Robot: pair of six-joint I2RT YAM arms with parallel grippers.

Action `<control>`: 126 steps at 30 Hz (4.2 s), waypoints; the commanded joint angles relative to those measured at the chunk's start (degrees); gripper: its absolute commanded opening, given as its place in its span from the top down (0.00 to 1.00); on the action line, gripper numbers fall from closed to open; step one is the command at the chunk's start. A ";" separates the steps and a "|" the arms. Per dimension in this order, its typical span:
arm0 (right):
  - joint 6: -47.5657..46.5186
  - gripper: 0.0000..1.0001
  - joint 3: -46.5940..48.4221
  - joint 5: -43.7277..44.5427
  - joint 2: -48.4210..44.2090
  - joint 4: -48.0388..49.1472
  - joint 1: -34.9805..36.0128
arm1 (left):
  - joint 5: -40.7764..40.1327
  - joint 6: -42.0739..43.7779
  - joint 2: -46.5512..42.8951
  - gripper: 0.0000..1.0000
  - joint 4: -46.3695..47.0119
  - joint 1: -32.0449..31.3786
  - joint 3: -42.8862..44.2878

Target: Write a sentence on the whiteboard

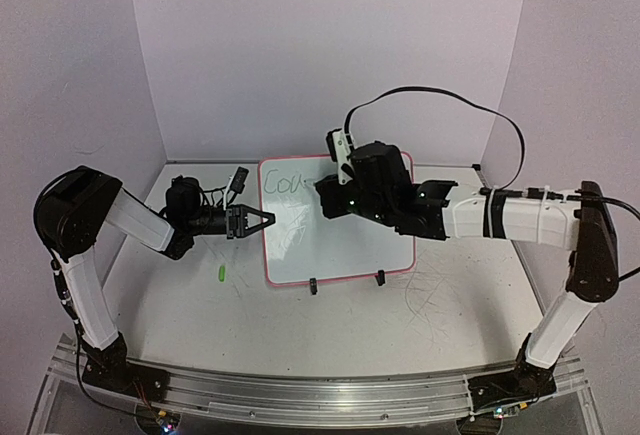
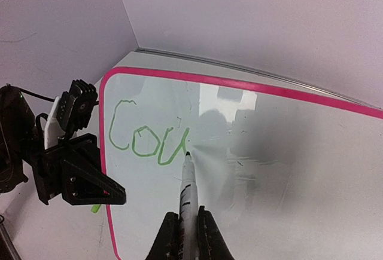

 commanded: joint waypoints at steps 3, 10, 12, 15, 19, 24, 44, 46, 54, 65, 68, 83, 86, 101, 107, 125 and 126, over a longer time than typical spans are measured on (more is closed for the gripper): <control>0.07 1.00 3.98 2.14 1.11 2.03 -0.07 | -1.33 -0.36 -1.84 1.00 -2.09 0.26 0.07; 0.59 1.00 4.54 3.57 1.74 2.03 -0.21 | -1.30 -0.35 -2.18 1.00 -2.09 0.23 -0.27; 0.74 1.00 4.48 3.56 1.83 2.03 -0.25 | -1.34 -0.32 -2.19 1.00 -2.09 0.28 -0.35; 0.76 1.00 4.77 3.57 2.08 1.95 -0.24 | -1.35 -0.28 -2.15 1.00 -2.08 0.28 -0.25; 0.79 1.00 4.89 3.80 2.27 1.95 -0.27 | -1.29 -0.36 -2.19 1.00 -2.04 0.27 -0.21; 0.75 1.00 4.95 4.19 2.58 1.95 -0.28 | -1.26 -0.32 -2.14 1.00 -2.09 0.23 -0.06; 2.10 1.00 3.75 5.05 2.35 0.80 -0.29 | -1.15 -0.24 -2.18 1.00 -2.08 0.26 -0.05; 2.42 1.00 3.25 4.92 2.06 0.50 -0.28 | -1.23 -0.19 -2.19 1.00 -2.08 0.27 -0.06; 4.38 1.00 0.94 4.06 0.74 -0.38 -0.21 | -1.18 -0.19 -2.11 1.00 -2.06 0.25 -0.04; 6.11 1.00 -1.93 3.35 -1.03 -1.03 0.05 | -1.20 -0.18 -2.20 1.00 -2.04 0.27 -0.18; 6.19 1.00 -1.84 2.95 -0.75 -1.06 0.06 | -1.18 -0.19 -2.20 1.00 -2.07 0.27 -0.17; 4.92 1.00 1.30 4.44 1.04 -0.50 0.08 | -1.14 -0.45 -2.20 1.00 -2.08 0.28 -0.02; 4.48 1.00 2.31 5.07 1.63 -0.43 0.01 | -1.09 -0.44 -2.31 1.00 -2.14 0.27 -0.11; 5.53 1.00 3.54 9.50 1.80 -0.32 -0.36 | -1.08 -0.31 -2.37 1.00 -2.18 0.22 -0.10; 5.87 1.00 1.36 10.13 -1.02 -0.17 -0.40 | -1.05 -0.28 -2.26 1.00 -2.18 0.28 -0.17; 5.80 1.00 -2.21 7.18 -2.82 3.27 -0.86 | -0.98 -0.36 -2.46 1.00 -2.17 0.27 -0.10; 5.73 1.00 -2.00 7.39 -2.70 3.27 -0.90 | -0.98 -0.36 -2.46 1.00 -2.18 0.27 -0.15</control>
